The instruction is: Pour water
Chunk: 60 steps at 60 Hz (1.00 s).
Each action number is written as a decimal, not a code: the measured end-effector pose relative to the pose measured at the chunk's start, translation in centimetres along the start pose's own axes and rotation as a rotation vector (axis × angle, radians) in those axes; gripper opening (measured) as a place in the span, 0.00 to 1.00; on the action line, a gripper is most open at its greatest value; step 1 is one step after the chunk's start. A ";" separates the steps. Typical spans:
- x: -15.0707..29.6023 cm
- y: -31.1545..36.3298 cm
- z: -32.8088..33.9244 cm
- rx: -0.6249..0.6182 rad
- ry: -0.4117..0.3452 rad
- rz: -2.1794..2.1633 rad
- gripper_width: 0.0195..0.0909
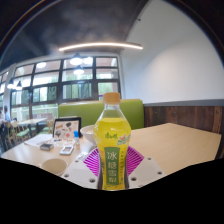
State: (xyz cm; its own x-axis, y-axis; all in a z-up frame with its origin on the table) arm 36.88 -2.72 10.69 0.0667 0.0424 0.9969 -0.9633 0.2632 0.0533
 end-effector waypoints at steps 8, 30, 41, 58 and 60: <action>-0.9 1.9 -0.8 0.008 0.009 0.057 0.14; 0.6 1.2 1.6 -0.080 0.029 0.063 0.89; 3.4 3.5 9.3 -0.070 0.054 0.099 0.88; 4.8 9.9 23.7 0.010 0.077 0.043 0.89; 4.6 10.3 24.9 0.015 0.082 0.043 0.89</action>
State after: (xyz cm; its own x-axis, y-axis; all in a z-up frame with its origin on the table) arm 20.81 -23.84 17.31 0.0458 0.1321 0.9902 -0.9693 0.2454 0.0121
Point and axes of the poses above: the point between the fingertips, and its own axes, seen from behind it with the camera up: y to the left, x up, z backward, against the way the camera looks, the point moved 8 cm from there along z, backward, against the way the camera looks, and after that the axes turned 9 degrees about -x, right-handed, at the moved point
